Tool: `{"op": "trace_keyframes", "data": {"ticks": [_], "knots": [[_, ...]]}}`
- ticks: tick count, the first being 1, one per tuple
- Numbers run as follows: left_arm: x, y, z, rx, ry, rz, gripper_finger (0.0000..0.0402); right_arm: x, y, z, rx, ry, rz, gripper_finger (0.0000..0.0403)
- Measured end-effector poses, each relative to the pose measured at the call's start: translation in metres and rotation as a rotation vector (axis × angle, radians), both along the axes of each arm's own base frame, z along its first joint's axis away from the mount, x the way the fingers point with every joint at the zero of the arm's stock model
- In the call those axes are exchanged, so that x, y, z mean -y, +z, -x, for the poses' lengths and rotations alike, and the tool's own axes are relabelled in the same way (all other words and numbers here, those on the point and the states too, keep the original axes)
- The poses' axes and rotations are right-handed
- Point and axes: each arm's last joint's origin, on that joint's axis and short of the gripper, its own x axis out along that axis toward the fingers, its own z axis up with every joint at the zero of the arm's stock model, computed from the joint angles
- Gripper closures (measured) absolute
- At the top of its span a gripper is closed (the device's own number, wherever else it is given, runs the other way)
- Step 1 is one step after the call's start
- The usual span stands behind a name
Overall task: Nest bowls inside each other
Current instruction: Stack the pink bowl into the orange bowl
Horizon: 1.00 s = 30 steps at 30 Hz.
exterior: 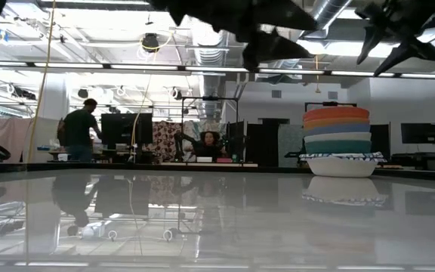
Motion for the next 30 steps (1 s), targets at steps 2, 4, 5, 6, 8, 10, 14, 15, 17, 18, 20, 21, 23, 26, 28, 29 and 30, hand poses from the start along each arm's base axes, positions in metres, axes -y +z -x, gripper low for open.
{"op": "trace_keyframes", "data": {"ticks": [2,4,5,6,8,10,14,15,17,18,20,21,23,26,28,29,30], "knots": [[0.010,-0.004,-0.012,-0.031,0.001,0.017,0.0147,-0.001,0.000,-0.001,-0.015,0.029,0.012,0.0163],[0.020,-0.009,-0.022,-0.079,0.001,0.030,0.0147,-0.001,-0.001,-0.003,-0.027,0.051,0.020,0.0163],[0.025,-0.011,-0.028,-0.100,0.012,0.037,0.0147,-0.001,-0.001,-0.004,-0.032,0.064,0.025,0.0163],[0.030,-0.012,-0.033,-0.121,0.029,0.047,0.0147,-0.002,-0.001,-0.005,-0.038,0.073,0.030,0.0163],[0.041,-0.016,-0.043,-0.175,0.056,0.072,0.0147,-0.002,-0.001,-0.006,-0.052,0.074,0.042,0.0163],[0.054,-0.017,-0.052,-0.212,0.060,0.100,0.0147,-0.002,-0.001,-0.007,-0.064,0.076,0.054,0.0163],[0.083,-0.020,-0.063,-0.289,0.013,0.103,0.0147,-0.003,-0.001,-0.007,-0.080,0.084,0.073,0.0163],[0.089,-0.020,-0.064,-0.308,0.004,0.100,0.0147,-0.002,-0.001,-0.007,-0.080,0.082,0.073,0.0163],[0.098,-0.018,-0.065,-0.318,-0.009,0.096,0.0147,-0.002,-0.001,-0.006,-0.080,0.081,0.072,0.0163],[0.102,-0.017,-0.065,-0.320,-0.002,0.098,0.0147,-0.003,-0.001,-0.006,-0.081,0.082,0.070,0.0163],[0.111,-0.016,-0.064,-0.316,0.036,0.105,0.0147,-0.004,-0.002,-0.007,-0.075,0.081,0.055,0.0163],[0.115,-0.016,-0.063,-0.316,0.060,0.108,0.0147,-0.005,-0.002,-0.007,-0.068,0.082,0.047,0.0163],[0.125,-0.016,-0.060,-0.312,0.101,0.103,0.0147,-0.006,-0.002,-0.008,-0.063,0.090,0.042,0.0163],[0.140,-0.016,-0.056,-0.291,0.154,0.057,0.0147,-0.007,-0.002,-0.009,-0.068,0.103,0.045,0.0163],[0.148,-0.016,-0.053,-0.282,0.189,0.046,0.0147,-0.007,-0.002,-0.009,-0.069,0.107,0.047,0.0163],[0.152,-0.016,-0.052,-0.281,0.205,0.051,0.0147,-0.008,-0.002,-0.010,-0.070,0.111,0.048,0.0163],[0.154,-0.019,-0.052,-0.282,0.220,0.056,0.0147,-0.008,-0.002,-0.010,-0.070,0.116,0.048,0.0163]]}}
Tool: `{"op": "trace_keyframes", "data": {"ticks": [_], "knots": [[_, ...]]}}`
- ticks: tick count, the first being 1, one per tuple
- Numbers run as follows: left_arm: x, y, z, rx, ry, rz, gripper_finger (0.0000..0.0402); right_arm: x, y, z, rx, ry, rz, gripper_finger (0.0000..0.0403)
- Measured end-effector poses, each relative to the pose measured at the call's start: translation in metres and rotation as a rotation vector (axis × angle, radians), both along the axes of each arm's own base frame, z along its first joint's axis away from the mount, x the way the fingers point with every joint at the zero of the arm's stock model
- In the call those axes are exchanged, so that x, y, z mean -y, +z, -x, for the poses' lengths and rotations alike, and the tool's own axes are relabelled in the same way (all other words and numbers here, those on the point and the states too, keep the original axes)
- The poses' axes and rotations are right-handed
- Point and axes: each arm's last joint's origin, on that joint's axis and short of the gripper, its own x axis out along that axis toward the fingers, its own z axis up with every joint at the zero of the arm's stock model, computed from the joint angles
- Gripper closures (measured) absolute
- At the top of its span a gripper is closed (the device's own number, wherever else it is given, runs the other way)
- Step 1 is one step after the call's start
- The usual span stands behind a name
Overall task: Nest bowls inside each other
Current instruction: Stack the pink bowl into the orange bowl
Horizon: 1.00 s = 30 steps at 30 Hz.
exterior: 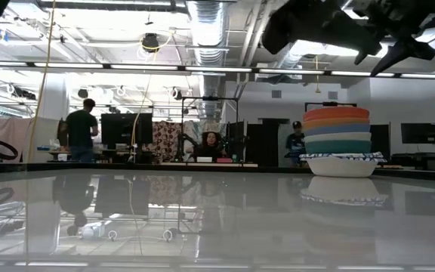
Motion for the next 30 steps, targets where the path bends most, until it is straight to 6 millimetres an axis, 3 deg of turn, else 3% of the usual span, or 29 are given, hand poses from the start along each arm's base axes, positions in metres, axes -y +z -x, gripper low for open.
{"op": "trace_keyframes", "data": {"ticks": [15,25,30], "knots": [[0.008,-0.045,-0.015,-0.019,0.086,0.069,0.0148,-0.009,-0.002,-0.003,-0.017,0.064,-0.022,0.0163],[0.016,-0.078,-0.018,-0.113,0.030,0.131,0.0150,-0.008,-0.002,-0.002,-0.027,0.054,-0.010,0.0163],[0.011,-0.084,-0.017,-0.157,0.013,0.111,0.0199,-0.008,-0.002,-0.002,-0.027,0.053,-0.009,0.0163]]}}
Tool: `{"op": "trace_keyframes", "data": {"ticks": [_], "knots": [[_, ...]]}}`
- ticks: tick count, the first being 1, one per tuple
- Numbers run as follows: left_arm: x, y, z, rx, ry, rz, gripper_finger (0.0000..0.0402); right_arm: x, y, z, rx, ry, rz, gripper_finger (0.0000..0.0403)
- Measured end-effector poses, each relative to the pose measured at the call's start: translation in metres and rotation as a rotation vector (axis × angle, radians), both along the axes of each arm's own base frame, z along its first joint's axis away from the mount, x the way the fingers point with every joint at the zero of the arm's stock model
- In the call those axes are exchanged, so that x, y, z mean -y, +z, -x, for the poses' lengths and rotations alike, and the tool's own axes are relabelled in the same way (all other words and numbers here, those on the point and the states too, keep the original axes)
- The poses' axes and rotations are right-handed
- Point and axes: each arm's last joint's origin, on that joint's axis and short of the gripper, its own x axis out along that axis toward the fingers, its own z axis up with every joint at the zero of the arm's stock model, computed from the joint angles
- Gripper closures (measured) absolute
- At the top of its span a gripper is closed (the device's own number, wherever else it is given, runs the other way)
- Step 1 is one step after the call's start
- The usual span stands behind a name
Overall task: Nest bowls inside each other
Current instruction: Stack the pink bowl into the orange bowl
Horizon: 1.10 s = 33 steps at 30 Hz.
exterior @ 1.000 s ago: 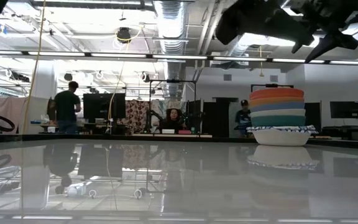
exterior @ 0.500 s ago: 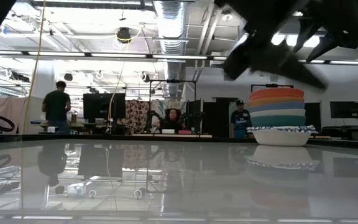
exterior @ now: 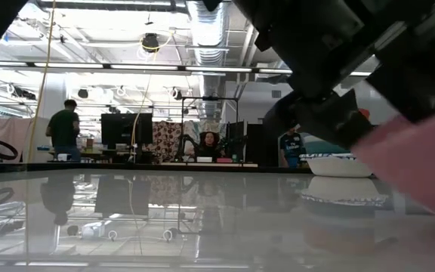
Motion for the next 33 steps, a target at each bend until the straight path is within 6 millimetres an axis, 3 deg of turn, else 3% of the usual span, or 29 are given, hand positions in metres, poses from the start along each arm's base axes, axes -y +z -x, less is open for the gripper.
{"op": "trace_keyframes", "data": {"ticks": [8,14,21,28,33], "knots": [[-0.012,-0.001,-0.003,-0.015,0.015,0.000,0.0378,0.000,0.000,0.000,0.002,0.000,0.000,0.0163],[-0.030,0.011,-0.002,-0.023,0.112,-0.032,0.0399,0.000,0.002,0.000,0.032,-0.027,-0.004,0.0163],[-0.081,0.082,0.010,0.081,0.314,-0.268,0.0401,-0.002,0.014,0.006,0.173,-0.041,0.071,0.0163],[-0.143,0.177,0.046,0.236,0.700,-0.609,0.0401,-0.005,0.034,0.013,0.312,0.044,0.277,0.0163],[-0.189,0.208,0.060,0.219,0.849,-0.807,0.0401,-0.003,0.054,0.008,0.390,0.112,0.514,0.0163]]}}
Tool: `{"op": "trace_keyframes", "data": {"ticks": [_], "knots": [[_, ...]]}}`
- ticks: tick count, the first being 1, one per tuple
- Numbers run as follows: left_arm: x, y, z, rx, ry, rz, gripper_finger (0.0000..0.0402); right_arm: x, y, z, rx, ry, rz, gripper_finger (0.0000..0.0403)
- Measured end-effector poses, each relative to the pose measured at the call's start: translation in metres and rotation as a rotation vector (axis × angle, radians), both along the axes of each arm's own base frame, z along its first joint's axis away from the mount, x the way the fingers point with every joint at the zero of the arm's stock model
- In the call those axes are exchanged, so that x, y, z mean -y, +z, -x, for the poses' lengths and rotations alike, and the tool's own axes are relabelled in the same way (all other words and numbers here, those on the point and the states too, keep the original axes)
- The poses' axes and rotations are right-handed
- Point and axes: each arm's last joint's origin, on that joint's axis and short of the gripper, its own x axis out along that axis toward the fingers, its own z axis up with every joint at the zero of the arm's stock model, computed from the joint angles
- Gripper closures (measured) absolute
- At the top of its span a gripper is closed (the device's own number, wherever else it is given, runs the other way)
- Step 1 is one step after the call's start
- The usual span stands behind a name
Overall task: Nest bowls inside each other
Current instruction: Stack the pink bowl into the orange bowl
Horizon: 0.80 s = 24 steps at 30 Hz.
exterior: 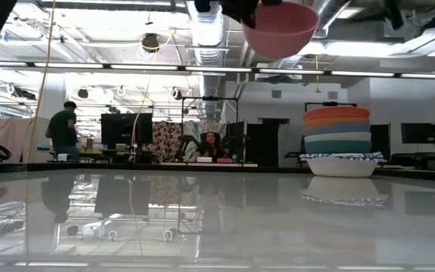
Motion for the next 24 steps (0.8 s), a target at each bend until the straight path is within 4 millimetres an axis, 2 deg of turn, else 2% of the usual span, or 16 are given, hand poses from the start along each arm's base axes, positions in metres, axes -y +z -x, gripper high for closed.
{"op": "trace_keyframes", "data": {"ticks": [6,15,19,24], "knots": [[-0.036,0.015,-0.002,-0.019,0.048,-0.116,0.0401,0.009,0.010,-0.033,-0.036,0.053,0.235,0.0163],[-0.091,0.025,0.004,-0.076,0.097,-0.215,0.0401,0.022,0.004,-0.075,-0.189,-0.101,0.392,0.0163],[-0.118,0.027,0.008,-0.054,0.028,-0.218,0.0401,0.031,0.001,-0.088,-0.212,-0.237,0.401,0.0163],[-0.133,0.032,0.010,-0.012,-0.064,-0.252,0.0401,0.049,-0.011,-0.109,-0.245,-0.295,0.388,0.0163]]}}
